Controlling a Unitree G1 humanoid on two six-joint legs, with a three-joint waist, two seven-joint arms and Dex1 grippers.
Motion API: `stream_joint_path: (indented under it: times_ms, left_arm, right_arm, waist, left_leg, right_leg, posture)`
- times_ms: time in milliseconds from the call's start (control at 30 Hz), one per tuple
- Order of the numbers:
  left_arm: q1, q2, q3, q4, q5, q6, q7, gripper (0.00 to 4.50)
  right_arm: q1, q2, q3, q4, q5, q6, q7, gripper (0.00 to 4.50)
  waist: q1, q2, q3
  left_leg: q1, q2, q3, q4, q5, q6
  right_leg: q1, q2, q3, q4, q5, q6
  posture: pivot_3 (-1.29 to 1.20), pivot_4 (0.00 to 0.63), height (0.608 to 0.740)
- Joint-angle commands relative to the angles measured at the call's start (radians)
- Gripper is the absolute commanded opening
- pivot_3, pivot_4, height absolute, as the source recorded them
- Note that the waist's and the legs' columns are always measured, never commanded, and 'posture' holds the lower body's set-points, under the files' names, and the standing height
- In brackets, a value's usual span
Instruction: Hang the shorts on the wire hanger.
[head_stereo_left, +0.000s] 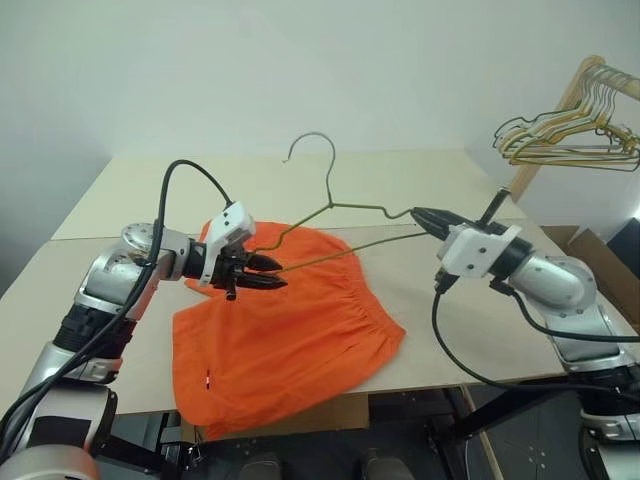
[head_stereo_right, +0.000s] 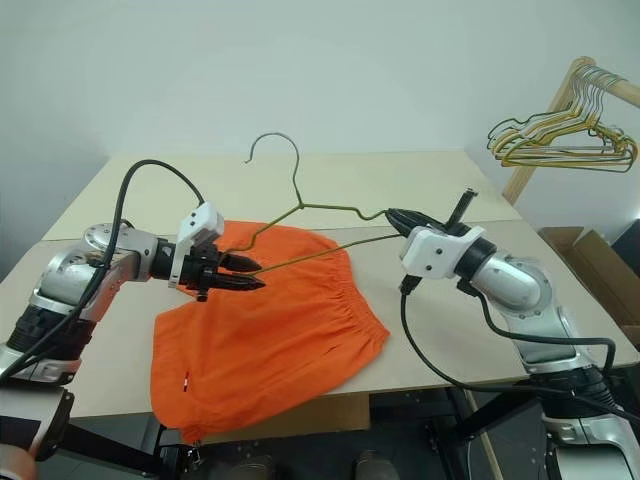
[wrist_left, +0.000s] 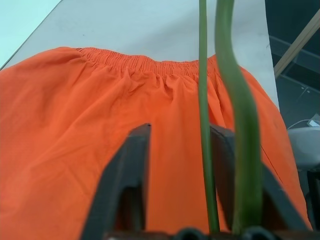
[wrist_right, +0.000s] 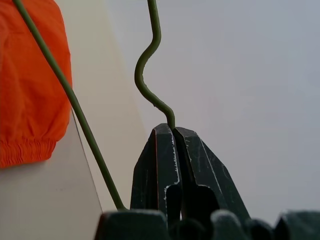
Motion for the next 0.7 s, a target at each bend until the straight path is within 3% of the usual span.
stream_joint_path:
  times_ms: [33,100,367,467,700]
  left_arm:
    - [-0.004,0.004,0.035,-0.008,-0.002,-0.022,-0.009,0.55]
    - [-0.002,0.006,0.038,-0.01,-0.002,-0.024,-0.011,0.05]
    - [0.018,0.012,0.035,-0.028,0.019,-0.057,-0.004,0.05]
    - [0.025,0.016,0.035,-0.034,0.025,-0.06,-0.005,0.0]
    - [0.052,0.029,0.036,-0.052,0.057,-0.073,0.016,0.0]
  right_arm:
    - [-0.026,0.001,-0.041,-0.028,0.03,-0.002,0.004,0.0]
    - [-0.025,0.002,-0.042,-0.026,0.028,-0.004,0.007,0.0]
    - [-0.004,-0.01,-0.032,-0.035,0.026,-0.029,0.041,0.0]
    - [0.017,-0.04,-0.022,-0.04,0.045,-0.06,0.103,0.73]
    - [0.049,-0.105,-0.025,-0.077,0.127,-0.037,0.241,3.28]
  waist:
    - [0.0,0.0,0.0]
    - [0.0,0.0,0.0]
    - [0.0,0.0,0.0]
    - [0.0,0.0,0.0]
    - [0.002,0.0,0.0]
  left_leg:
    - [0.0,0.0,0.0,0.0,0.0,0.0]
    - [0.0,0.0,0.0,0.0,0.0,0.0]
    - [0.0,0.0,0.0,0.0,0.0,0.0]
    - [0.0,0.0,0.0,0.0,0.0,0.0]
    - [0.0,0.0,0.0,0.0,0.0,0.0]
  right_leg:
    - [0.0,0.0,0.0,0.0,0.0,0.0]
    - [0.0,0.0,0.0,0.0,0.0,0.0]
    - [0.0,0.0,0.0,0.0,0.0,0.0]
    - [0.0,0.0,0.0,0.0,0.0,0.0]
    - [0.0,0.0,0.0,0.0,0.0,0.0]
  posture:
    - [-0.01,0.0,0.74]
    - [-0.01,0.0,0.74]
    - [-0.01,0.0,0.74]
    - [-0.01,0.0,0.74]
    - [-0.01,0.0,0.74]
